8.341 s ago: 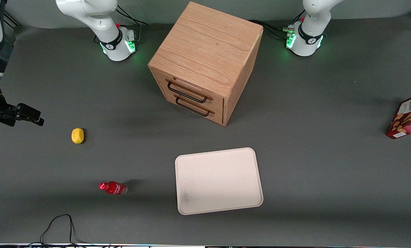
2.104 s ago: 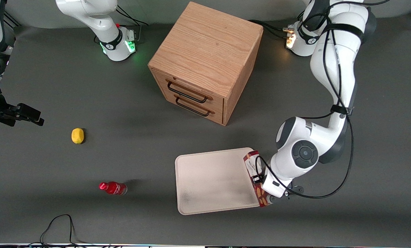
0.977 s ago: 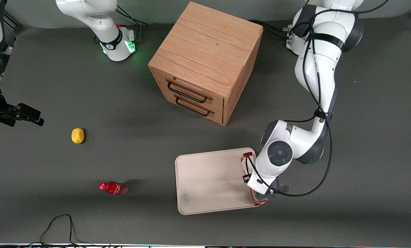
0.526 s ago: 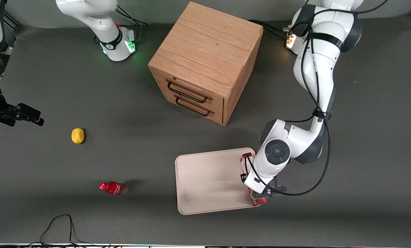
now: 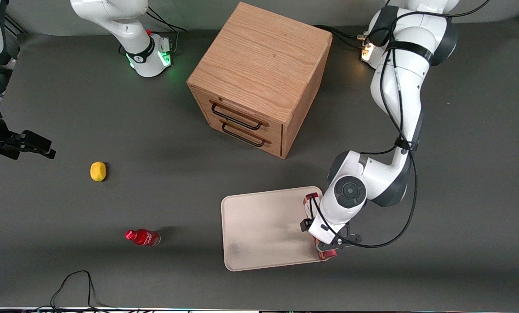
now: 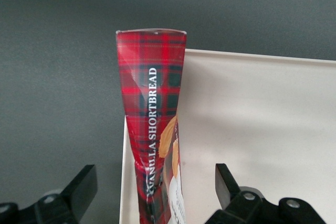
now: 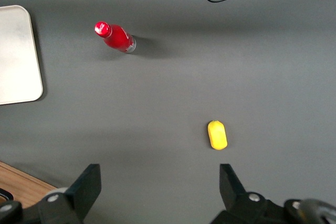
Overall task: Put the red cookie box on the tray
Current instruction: 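Lower the held box onto the tray's edge with the left gripper, then open the left gripper to release the box on the tray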
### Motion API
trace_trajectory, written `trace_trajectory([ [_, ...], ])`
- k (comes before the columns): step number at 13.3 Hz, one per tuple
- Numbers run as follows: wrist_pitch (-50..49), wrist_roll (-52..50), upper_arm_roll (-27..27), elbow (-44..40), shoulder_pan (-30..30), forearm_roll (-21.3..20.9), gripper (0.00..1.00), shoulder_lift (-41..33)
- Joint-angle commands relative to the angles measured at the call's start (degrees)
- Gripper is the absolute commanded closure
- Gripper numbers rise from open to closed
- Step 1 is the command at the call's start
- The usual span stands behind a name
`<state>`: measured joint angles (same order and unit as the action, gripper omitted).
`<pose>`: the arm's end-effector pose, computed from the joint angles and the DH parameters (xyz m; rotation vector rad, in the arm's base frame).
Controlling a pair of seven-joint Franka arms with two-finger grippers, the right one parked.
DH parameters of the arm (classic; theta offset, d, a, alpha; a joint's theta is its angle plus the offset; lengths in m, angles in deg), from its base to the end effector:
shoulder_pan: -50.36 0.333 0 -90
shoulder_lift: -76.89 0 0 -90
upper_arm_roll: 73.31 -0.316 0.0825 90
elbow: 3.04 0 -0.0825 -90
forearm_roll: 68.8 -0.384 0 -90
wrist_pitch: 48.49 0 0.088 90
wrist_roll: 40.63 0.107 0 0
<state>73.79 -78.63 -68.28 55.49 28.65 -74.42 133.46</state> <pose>0.7210 -0.3298 0.2564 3.0664 0.2975 0.1800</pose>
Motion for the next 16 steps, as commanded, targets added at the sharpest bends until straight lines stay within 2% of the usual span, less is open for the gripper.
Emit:
trace_trajectory([
  [1, -0.02, 0.21, -0.90, -1.84, -0.88, -0.62, 0.00, 1.08],
  [6, -1.59, 0.12, -0.90, -1.75, -0.71, -0.62, 0.00, 0.13],
  [11, -15.46, 1.34, -0.81, -0.79, 0.26, -0.36, 0.00, -8.82],
  [13, -19.61, 3.00, -0.46, 3.23, 2.71, -0.09, 0.00, -14.44],
  [16, -18.92, 10.37, -0.46, 17.11, 7.10, 1.04, 0.00, -27.09],
])
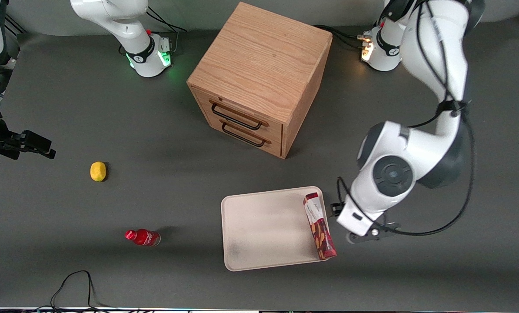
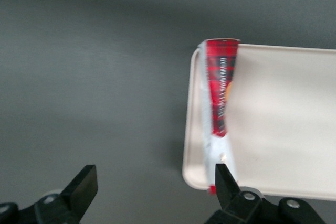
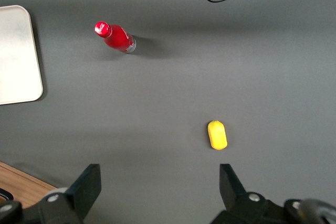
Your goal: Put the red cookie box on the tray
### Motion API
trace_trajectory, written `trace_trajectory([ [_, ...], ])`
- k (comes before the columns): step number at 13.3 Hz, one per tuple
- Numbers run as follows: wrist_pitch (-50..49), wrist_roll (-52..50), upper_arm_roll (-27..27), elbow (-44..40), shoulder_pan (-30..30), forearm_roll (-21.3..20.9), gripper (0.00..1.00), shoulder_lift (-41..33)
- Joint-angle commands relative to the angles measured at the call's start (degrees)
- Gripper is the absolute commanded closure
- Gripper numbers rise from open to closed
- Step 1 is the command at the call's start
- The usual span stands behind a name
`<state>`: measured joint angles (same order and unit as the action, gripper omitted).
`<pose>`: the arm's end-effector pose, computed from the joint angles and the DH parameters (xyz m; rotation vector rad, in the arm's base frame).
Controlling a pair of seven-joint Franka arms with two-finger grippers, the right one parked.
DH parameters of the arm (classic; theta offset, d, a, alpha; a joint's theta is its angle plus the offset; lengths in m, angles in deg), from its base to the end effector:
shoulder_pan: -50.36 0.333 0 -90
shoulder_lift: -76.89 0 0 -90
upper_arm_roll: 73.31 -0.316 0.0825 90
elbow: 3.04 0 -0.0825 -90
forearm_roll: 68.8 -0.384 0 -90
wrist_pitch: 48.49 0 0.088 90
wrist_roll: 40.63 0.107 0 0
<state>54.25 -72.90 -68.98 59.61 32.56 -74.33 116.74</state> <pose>0.7012 -0.2579 0.4145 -3.0915 -0.2690 -0.0404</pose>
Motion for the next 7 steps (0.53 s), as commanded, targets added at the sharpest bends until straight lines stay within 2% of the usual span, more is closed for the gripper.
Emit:
trace_trajectory([
  [1, -0.17, 7.19, -0.03, 15.29, 4.16, 2.00, 0.00, -13.19],
  [4, -2.98, 11.43, -0.03, 18.56, 11.00, 2.10, 0.00, -17.78],
  [7, -4.12, 14.77, -0.56, 20.93, 12.95, 1.40, 0.00, -22.43],
])
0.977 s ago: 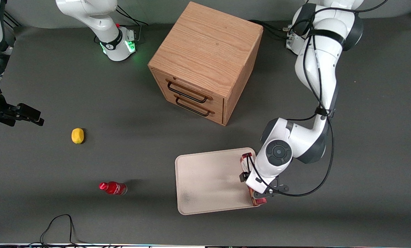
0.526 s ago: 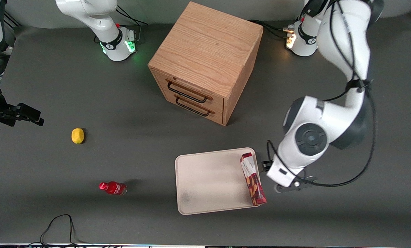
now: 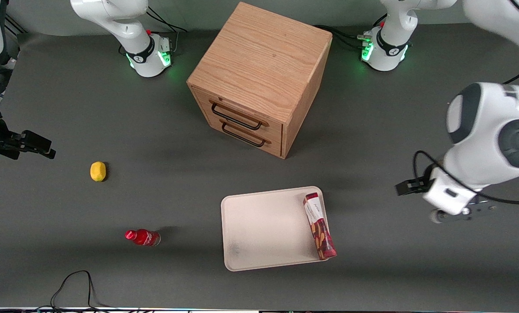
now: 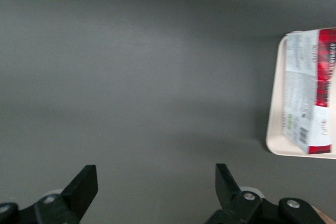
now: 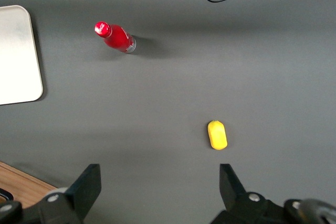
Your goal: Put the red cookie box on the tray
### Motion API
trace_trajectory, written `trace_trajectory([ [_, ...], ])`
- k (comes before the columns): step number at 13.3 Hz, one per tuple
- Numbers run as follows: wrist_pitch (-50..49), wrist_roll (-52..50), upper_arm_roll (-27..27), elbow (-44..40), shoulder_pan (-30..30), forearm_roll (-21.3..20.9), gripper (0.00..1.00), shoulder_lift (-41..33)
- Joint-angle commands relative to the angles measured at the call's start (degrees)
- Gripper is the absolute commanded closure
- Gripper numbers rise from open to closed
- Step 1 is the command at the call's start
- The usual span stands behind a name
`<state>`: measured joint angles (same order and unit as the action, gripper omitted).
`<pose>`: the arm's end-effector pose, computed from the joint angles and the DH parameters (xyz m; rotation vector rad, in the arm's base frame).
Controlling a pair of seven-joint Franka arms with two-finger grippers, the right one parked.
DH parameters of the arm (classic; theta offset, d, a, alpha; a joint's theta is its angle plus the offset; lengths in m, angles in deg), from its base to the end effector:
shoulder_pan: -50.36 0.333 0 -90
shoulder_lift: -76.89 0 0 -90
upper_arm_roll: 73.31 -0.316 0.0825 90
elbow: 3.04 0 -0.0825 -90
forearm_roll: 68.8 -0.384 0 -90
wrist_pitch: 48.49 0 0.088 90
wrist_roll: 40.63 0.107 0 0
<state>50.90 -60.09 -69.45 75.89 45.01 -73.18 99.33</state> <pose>0.6673 -0.0936 0.4894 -3.0741 -0.2616 0.0315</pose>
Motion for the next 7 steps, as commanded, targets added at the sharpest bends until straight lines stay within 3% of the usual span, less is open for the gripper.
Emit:
trace_trajectory([
  [1, -1.74, 3.97, -0.26, 5.87, 3.13, 0.34, 0.00, -6.78],
  [7, -5.87, 15.04, -0.35, 7.38, 9.73, 2.70, 0.00, -11.36],
])
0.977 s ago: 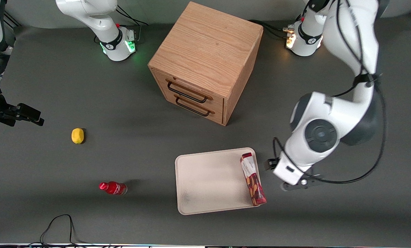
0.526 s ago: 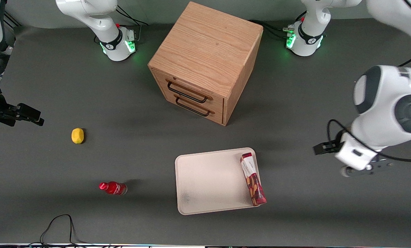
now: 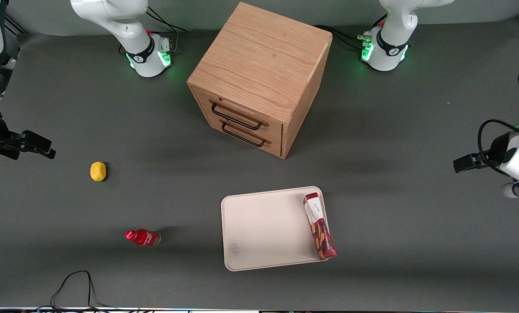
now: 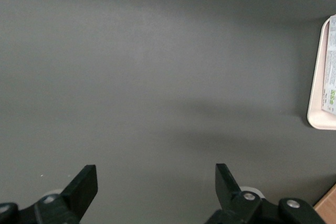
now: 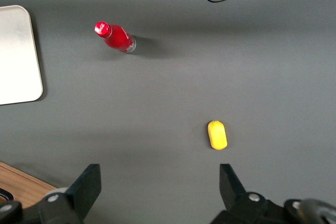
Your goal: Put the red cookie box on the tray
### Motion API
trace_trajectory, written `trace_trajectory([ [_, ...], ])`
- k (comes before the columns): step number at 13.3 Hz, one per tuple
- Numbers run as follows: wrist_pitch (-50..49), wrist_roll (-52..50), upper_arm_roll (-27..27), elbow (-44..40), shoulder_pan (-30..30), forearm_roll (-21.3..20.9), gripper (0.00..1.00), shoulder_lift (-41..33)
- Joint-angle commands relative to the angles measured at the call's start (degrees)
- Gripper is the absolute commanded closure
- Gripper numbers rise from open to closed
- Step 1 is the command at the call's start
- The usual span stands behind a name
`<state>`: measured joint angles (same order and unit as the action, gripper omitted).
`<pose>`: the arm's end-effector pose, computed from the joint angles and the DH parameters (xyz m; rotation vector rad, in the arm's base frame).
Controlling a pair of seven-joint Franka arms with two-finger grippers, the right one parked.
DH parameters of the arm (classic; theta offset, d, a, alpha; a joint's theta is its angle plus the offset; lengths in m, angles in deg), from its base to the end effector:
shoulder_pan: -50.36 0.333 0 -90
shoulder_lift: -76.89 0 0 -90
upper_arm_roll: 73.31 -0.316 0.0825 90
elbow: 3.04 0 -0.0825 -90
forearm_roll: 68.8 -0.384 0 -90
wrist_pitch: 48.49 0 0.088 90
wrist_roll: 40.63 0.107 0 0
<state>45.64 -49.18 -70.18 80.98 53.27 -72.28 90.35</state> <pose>0.6268 0.0073 0.5413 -3.0809 -0.2166 0.0839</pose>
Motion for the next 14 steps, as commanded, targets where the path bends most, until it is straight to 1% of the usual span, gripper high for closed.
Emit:
trace_trajectory([
  [1, -1.57, 5.46, 0.12, 2.11, 1.40, 3.03, 0.00, -2.73],
  [2, -2.36, 5.56, -0.49, 1.94, 1.05, 3.21, 0.00, -2.74],
  [4, -2.98, 5.73, -5.48, 0.97, -2.98, 3.21, 0.00, -2.82],
  [5, -4.03, 5.65, -6.64, -0.08, -3.87, 3.21, 0.00, -2.82],
  [7, -8.32, 5.56, -6.56, -3.93, -3.70, 3.13, 0.00, -2.82],
  [9, -10.63, 5.21, -4.82, -4.57, -2.83, 2.69, 0.00, -3.35],
  [11, -10.55, 4.77, 3.41, -4.05, 4.96, 2.42, 0.00, -3.96],
  [12, -10.81, 4.51, 4.59, -3.69, 5.61, 2.34, 0.00, -4.40],
  [14, -11.16, 3.89, 3.91, -3.78, 4.04, 2.34, 0.00, -4.41],
])
